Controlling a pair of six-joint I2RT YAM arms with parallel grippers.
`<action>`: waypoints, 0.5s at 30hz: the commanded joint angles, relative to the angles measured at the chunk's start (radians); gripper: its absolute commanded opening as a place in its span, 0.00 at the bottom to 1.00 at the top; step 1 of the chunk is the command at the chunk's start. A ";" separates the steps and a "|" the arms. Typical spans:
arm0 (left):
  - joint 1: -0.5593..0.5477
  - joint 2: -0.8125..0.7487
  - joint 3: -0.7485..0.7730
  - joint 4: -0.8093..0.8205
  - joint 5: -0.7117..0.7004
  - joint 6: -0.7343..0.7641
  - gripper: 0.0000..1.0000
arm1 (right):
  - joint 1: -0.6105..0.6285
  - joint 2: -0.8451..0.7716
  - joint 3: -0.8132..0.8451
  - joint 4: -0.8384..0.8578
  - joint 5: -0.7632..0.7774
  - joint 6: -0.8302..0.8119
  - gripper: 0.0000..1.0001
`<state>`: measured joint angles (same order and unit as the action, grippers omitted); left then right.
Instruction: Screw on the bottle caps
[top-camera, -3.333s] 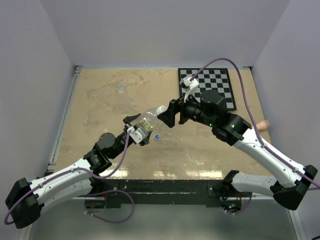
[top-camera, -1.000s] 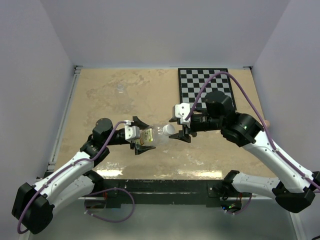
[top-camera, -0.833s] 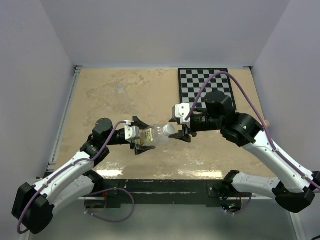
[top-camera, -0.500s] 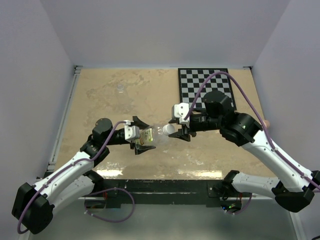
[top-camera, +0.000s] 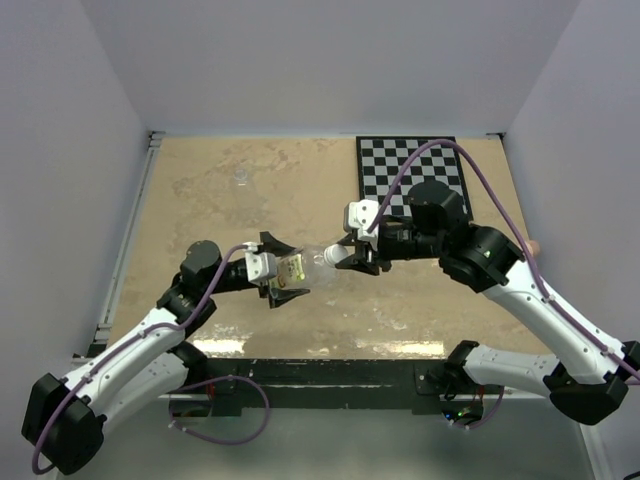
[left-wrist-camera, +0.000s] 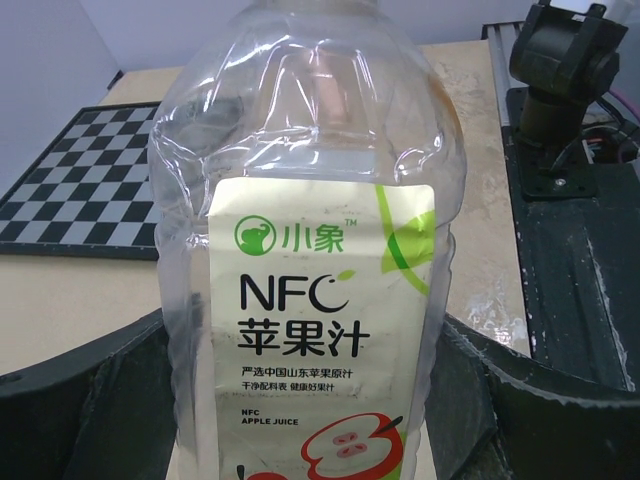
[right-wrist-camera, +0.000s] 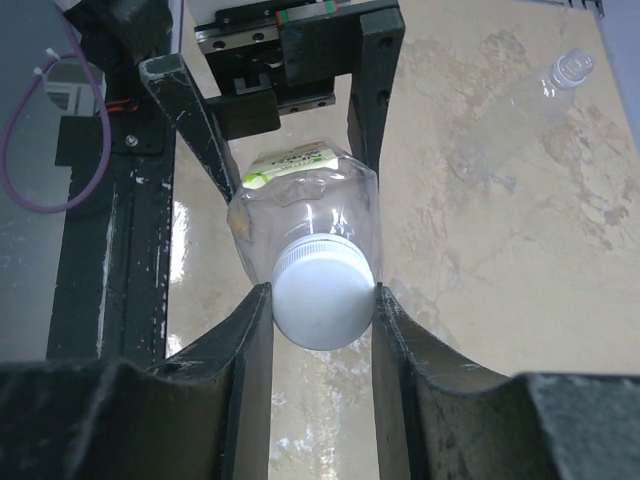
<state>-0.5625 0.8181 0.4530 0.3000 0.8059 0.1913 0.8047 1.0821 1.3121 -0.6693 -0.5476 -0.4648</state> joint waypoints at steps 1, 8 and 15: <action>-0.019 -0.054 -0.004 0.120 -0.146 -0.004 0.00 | 0.002 0.012 -0.025 0.036 0.063 0.099 0.04; -0.177 -0.125 -0.045 0.171 -0.457 0.074 0.00 | 0.002 0.021 -0.051 0.103 0.095 0.230 0.00; -0.221 -0.137 -0.059 0.240 -0.649 0.131 0.00 | 0.002 0.064 -0.047 0.151 0.224 0.455 0.00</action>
<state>-0.7540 0.7010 0.3679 0.3351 0.3290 0.2741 0.8040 1.1053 1.2743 -0.5385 -0.4316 -0.1883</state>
